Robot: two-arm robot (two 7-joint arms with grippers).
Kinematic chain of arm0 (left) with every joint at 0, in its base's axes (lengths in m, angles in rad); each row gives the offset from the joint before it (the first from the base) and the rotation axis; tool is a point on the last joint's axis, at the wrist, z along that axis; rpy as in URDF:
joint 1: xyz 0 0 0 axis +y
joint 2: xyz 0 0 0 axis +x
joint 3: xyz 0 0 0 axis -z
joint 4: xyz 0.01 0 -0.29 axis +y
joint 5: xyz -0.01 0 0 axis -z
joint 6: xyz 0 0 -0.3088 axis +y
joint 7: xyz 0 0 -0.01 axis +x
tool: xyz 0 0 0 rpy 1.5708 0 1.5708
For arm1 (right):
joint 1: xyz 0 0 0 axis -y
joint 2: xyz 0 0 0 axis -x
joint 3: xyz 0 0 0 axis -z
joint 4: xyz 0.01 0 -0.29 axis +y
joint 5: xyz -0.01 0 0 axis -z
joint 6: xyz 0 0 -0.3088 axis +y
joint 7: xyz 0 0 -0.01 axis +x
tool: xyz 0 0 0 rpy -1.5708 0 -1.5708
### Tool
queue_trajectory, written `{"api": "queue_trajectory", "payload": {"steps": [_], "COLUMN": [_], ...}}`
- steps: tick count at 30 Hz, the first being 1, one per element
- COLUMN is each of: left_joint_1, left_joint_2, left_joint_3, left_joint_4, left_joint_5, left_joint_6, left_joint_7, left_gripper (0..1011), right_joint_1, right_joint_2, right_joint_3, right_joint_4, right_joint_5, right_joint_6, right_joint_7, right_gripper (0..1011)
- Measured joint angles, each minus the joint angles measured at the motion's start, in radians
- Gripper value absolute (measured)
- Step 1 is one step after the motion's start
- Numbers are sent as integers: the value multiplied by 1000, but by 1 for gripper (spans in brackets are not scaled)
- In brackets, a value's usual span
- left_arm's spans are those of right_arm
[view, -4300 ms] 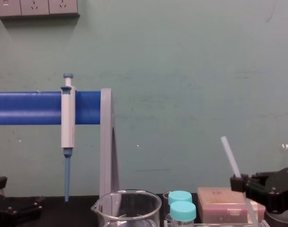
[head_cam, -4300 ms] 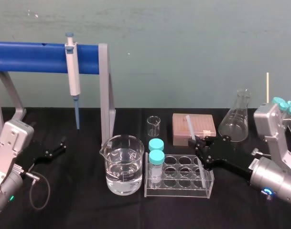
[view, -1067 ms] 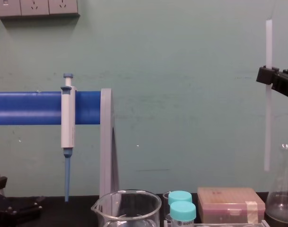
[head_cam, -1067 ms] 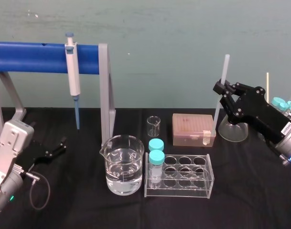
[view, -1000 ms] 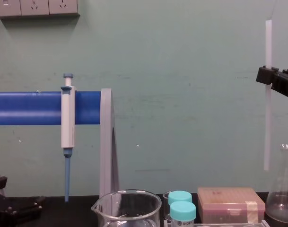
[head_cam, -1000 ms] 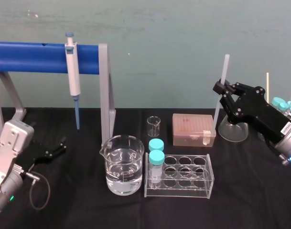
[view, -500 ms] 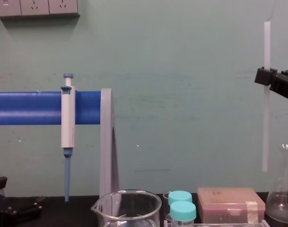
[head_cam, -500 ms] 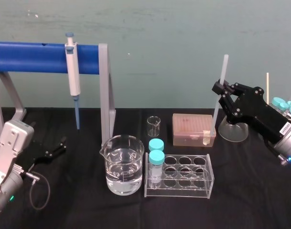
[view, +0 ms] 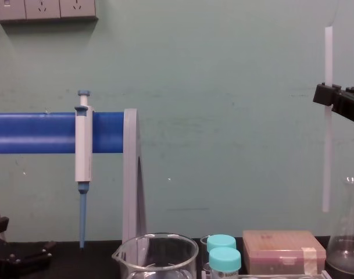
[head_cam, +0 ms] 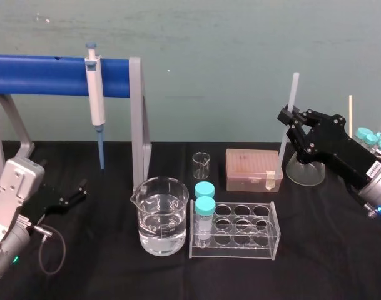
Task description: Pick up the stirring rod with one hand, then place it down.
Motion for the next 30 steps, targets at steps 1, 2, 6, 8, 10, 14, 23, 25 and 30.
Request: {"api": "queue_trajectory", "payload": {"steps": [1, 2, 6, 8, 10, 14, 23, 25, 30], "left_joint_1": [0, 0, 0, 0, 0, 0, 0, 0, 0], "left_joint_2": [0, 0, 0, 0, 0, 0, 0, 0, 0], "left_joint_3": [0, 0, 0, 0, 0, 0, 0, 0, 0], "left_joint_4": [0, 0, 0, 0, 0, 0, 0, 0, 0], "left_joint_5": [0, 0, 0, 0, 0, 0, 0, 0, 0], "left_joint_6": [0, 0, 0, 0, 0, 0, 0, 0, 0], "left_joint_7": [0, 0, 0, 0, 0, 0, 0, 0, 0], "left_gripper": [1000, 1000, 1000, 1000, 1000, 1000, 1000, 1000, 1000], "right_joint_1": [0, -1, -3, -3, -3, -4, -7, -7, -6], "right_joint_2": [0, 0, 3, 4, 5, 5, 7, 7, 6], "right_joint_3": [0, 0, 1, 2, 2, 2, 1, 1, -1], "right_joint_4": [0, -1, -3, -4, -5, -7, -9, -9, -8], "right_joint_5": [0, 0, 2, 2, 4, 4, 3, 3, 3], "right_joint_6": [0, 0, 0, 0, 0, 0, 1, 1, 0], "right_joint_7": [0, 0, 2, 2, 3, 3, 2, 2, 3], "right_gripper": [71, 71, 71, 71, 71, 71, 71, 72, 71]}}
